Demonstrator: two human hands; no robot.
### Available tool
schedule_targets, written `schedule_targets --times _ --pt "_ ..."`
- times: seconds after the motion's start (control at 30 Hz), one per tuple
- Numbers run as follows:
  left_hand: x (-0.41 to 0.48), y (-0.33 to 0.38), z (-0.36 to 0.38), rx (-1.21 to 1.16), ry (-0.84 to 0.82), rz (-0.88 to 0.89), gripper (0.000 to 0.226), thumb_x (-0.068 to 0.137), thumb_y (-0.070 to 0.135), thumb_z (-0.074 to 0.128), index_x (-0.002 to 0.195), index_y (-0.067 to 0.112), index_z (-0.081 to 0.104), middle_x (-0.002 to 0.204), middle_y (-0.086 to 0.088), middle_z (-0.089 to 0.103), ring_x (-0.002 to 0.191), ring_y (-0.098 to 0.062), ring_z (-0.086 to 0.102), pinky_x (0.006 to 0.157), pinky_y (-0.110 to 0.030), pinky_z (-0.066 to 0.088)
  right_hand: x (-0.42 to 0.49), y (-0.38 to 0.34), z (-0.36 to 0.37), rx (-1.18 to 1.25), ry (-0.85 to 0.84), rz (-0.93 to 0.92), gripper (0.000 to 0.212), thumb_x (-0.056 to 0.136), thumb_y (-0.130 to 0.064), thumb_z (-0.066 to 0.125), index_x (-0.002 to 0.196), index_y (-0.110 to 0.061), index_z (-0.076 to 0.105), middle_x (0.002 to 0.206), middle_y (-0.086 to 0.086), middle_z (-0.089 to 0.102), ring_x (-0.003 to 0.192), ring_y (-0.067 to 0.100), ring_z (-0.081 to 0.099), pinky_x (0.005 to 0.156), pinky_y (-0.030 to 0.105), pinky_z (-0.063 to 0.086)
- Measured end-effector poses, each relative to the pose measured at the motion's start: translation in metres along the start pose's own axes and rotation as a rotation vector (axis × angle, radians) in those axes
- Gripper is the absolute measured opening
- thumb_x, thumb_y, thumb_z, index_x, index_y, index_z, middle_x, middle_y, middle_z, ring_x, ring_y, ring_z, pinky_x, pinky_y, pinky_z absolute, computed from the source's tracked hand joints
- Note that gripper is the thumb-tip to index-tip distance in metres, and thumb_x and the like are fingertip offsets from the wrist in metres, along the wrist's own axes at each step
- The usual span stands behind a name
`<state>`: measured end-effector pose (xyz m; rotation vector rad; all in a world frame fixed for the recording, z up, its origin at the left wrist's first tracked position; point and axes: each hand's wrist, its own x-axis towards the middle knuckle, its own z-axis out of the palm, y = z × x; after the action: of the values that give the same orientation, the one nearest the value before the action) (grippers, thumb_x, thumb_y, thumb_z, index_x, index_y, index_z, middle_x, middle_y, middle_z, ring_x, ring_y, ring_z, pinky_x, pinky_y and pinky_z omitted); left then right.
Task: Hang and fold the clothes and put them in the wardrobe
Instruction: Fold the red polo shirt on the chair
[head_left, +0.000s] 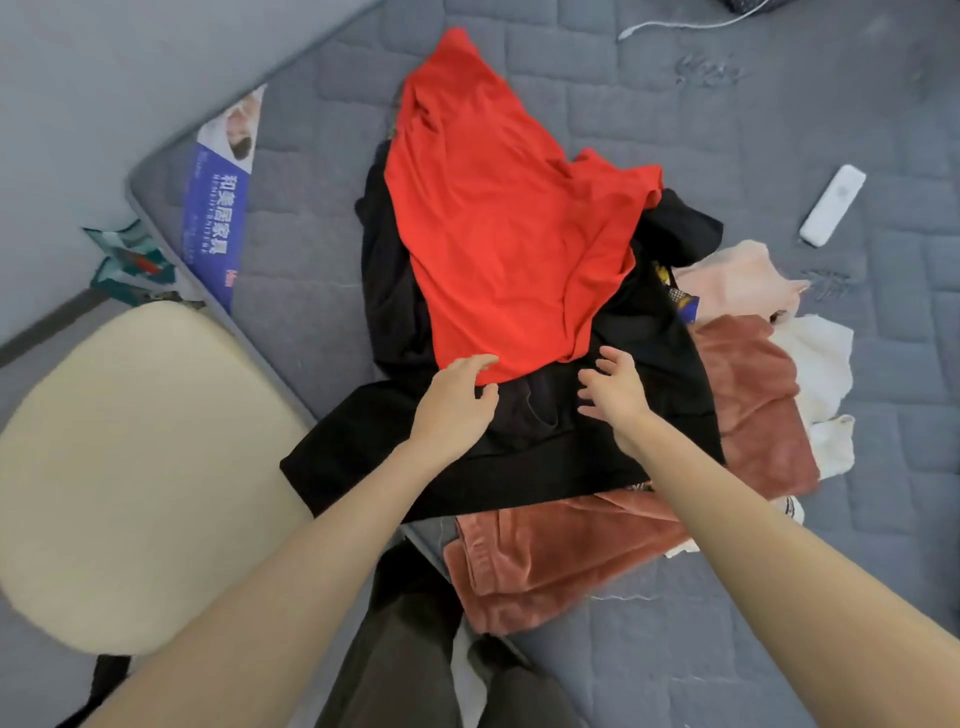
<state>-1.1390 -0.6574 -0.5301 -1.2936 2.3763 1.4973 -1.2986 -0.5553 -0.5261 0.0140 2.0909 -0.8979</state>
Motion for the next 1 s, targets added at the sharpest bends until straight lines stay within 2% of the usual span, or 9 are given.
schedule_targets --times 0.13,0.2,0.27,0.37,0.43,0.53,0.63,0.87,1.0 --pt "0.037 -0.014 0.033 0.122 -0.050 0.041 0.050 0.095 0.028 0.054 0.143 0.025 0.040 0.150 0.005 0.036 0.137 -0.018 0.031 0.108 -0.037 0.031 0.037 -0.001 0.003 0.056 -0.057 0.060 0.066 0.096 -0.013 0.053 0.151 -0.020 0.018 0.148 0.004 0.036 0.106 0.027 0.059 0.078 0.032 0.051" --pt "0.050 -0.020 0.047 0.229 -0.054 0.031 0.056 0.093 0.032 0.056 0.145 0.028 0.035 0.151 0.006 0.031 0.136 -0.020 0.028 0.109 -0.042 0.027 0.051 -0.002 0.005 0.075 -0.104 0.070 0.068 0.096 -0.016 0.055 0.152 -0.022 0.016 0.140 0.003 0.045 0.096 0.021 0.060 0.072 0.028 0.049" --pt "0.062 -0.025 0.056 0.305 -0.010 0.028 0.058 0.091 0.034 0.059 0.144 0.031 0.034 0.146 0.006 0.033 0.129 -0.019 0.032 0.105 -0.042 0.024 0.060 -0.006 0.006 0.080 -0.100 0.080 0.058 0.095 -0.019 0.056 0.146 -0.021 0.029 0.119 0.003 0.056 0.078 0.013 0.054 0.065 0.024 0.045" --pt "0.072 -0.030 0.060 0.387 0.047 0.055 0.058 0.088 0.037 0.062 0.140 0.033 0.036 0.133 0.005 0.039 0.118 -0.018 0.038 0.100 -0.039 0.023 0.063 -0.010 0.009 0.062 -0.102 0.020 0.009 0.095 -0.022 0.056 0.103 -0.020 0.062 0.080 -0.004 0.051 0.063 0.009 0.040 0.058 0.021 0.038" --pt "0.073 -0.029 0.058 0.396 0.060 0.055 0.058 0.087 0.041 0.063 0.138 0.032 0.036 0.127 0.003 0.042 0.115 -0.018 0.038 0.098 -0.038 0.024 0.055 -0.015 0.009 0.039 -0.102 -0.060 0.011 0.094 -0.024 0.059 0.084 -0.022 0.062 0.071 -0.009 0.052 0.063 0.006 0.045 0.060 0.020 0.040" --pt "0.065 -0.019 0.050 0.332 0.108 0.071 0.060 0.085 0.042 0.066 0.136 0.026 0.039 0.125 0.001 0.044 0.115 -0.020 0.039 0.098 -0.036 0.028 0.030 -0.021 0.005 0.037 -0.073 -0.180 0.012 0.091 -0.025 0.063 0.086 -0.014 0.065 0.076 -0.007 0.063 0.072 0.005 0.055 0.065 0.017 0.047" --pt "0.051 0.002 0.040 0.201 0.156 0.128 0.060 0.084 0.037 0.069 0.134 0.018 0.042 0.126 -0.001 0.045 0.115 -0.020 0.042 0.094 -0.034 0.038 -0.003 -0.027 -0.003 0.061 -0.114 -0.266 0.034 0.088 -0.022 0.068 0.090 0.010 0.058 0.083 0.012 0.061 0.080 0.014 0.057 0.079 0.024 0.050" --pt "0.003 0.043 0.002 -0.034 0.396 0.316 0.021 0.089 0.002 0.052 0.108 0.009 0.059 0.114 0.000 0.058 0.103 -0.018 0.054 0.091 -0.038 0.044 -0.079 -0.056 -0.035 0.146 -0.173 -0.465 0.025 0.083 -0.020 0.073 0.074 -0.004 0.058 0.075 0.016 0.058 0.079 0.020 0.060 0.098 0.046 0.050" --pt "-0.048 0.060 -0.024 -0.157 0.414 0.334 0.011 0.098 0.012 0.044 0.096 0.015 0.054 0.078 0.002 0.062 0.067 -0.009 0.056 0.064 -0.027 0.045 -0.122 -0.063 -0.048 0.276 -0.220 -0.523 0.018 0.085 -0.008 0.070 0.102 -0.007 0.063 0.089 0.010 0.066 0.094 0.020 0.065 0.101 0.043 0.048"
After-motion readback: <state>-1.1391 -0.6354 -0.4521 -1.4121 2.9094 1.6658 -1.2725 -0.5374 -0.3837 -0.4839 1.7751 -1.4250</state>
